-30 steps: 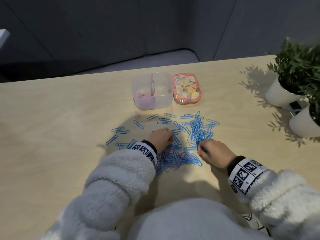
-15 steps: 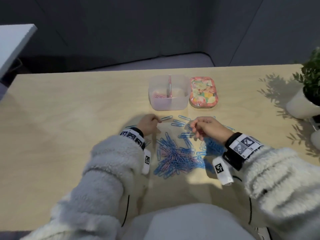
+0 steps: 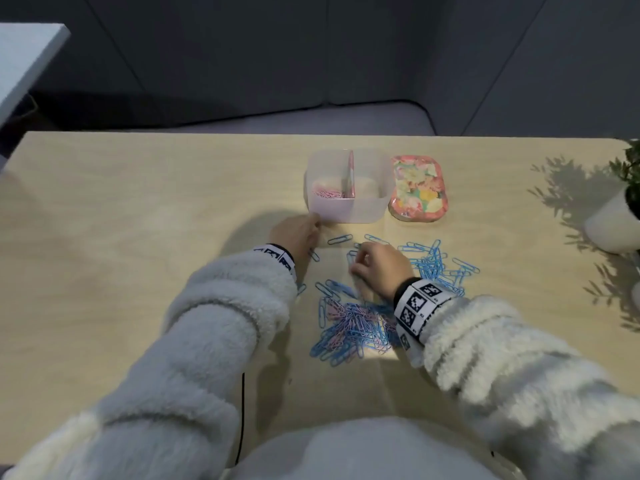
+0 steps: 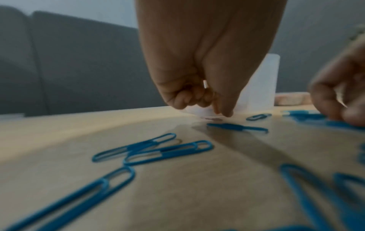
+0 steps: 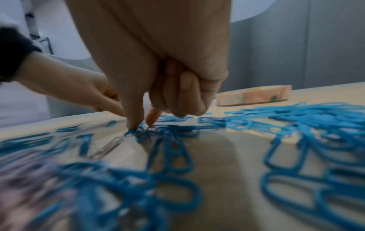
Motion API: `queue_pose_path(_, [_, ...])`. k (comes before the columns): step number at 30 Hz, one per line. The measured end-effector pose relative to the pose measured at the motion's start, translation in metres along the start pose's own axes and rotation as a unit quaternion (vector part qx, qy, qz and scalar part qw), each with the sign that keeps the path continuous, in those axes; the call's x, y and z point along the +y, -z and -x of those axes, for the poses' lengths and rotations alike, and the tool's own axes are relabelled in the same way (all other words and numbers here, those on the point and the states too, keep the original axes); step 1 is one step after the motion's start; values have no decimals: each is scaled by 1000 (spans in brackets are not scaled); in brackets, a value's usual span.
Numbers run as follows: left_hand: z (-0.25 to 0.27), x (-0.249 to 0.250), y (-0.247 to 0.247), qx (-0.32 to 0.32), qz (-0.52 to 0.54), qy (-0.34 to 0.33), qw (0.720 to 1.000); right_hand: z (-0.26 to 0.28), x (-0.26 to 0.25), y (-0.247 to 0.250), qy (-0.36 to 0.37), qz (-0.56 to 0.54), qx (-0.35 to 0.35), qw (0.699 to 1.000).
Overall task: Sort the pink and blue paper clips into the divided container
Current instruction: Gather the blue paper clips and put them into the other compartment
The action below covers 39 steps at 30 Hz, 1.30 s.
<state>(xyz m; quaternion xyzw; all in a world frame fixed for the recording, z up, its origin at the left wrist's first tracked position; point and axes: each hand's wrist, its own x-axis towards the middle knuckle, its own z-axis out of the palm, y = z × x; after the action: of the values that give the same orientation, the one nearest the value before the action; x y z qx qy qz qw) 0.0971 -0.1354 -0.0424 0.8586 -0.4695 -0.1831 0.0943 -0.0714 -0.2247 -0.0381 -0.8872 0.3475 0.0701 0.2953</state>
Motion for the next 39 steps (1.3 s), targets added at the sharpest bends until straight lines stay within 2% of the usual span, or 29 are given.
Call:
queue_pose_path(5, [-4, 0, 0, 16, -65, -24, 997, 5, 18, 18, -25, -53, -6, 998])
queue_pose_path(10, [-3, -2, 1, 16, -17, 12, 1000, 29, 10, 5, 2, -10, -85, 996])
queue_pose_path(13, [2, -6, -2, 25, 14, 36, 999, 33, 2, -8, 18, 38, -73, 996])
queue_pose_path(18, [20, -14, -8, 34, 55, 64, 996, 26, -1, -7, -30, -23, -111, 993])
queue_pose_path(22, [29, -18, -9, 59, 112, 92, 988, 28, 5, 1, -19, -40, -130, 990])
queue_pose_path(26, [33, -17, -9, 65, 131, 102, 984, 35, 17, 16, -5, -138, -143, 980])
queue_pose_path(29, [30, -14, -6, 44, 117, 99, 987, 37, 28, 25, -20, -164, -121, 979])
queue_pose_path(34, [32, -12, -6, 51, 138, 133, 980, 37, 39, 30, -80, -52, -8, 995])
queue_pose_path(36, [35, -13, -6, 55, 136, 148, 978, 42, 33, 26, -69, 15, 39, 997])
queue_pose_path(39, [39, -13, -5, 37, 114, 136, 983, 45, 20, 11, -39, 43, 28, 998])
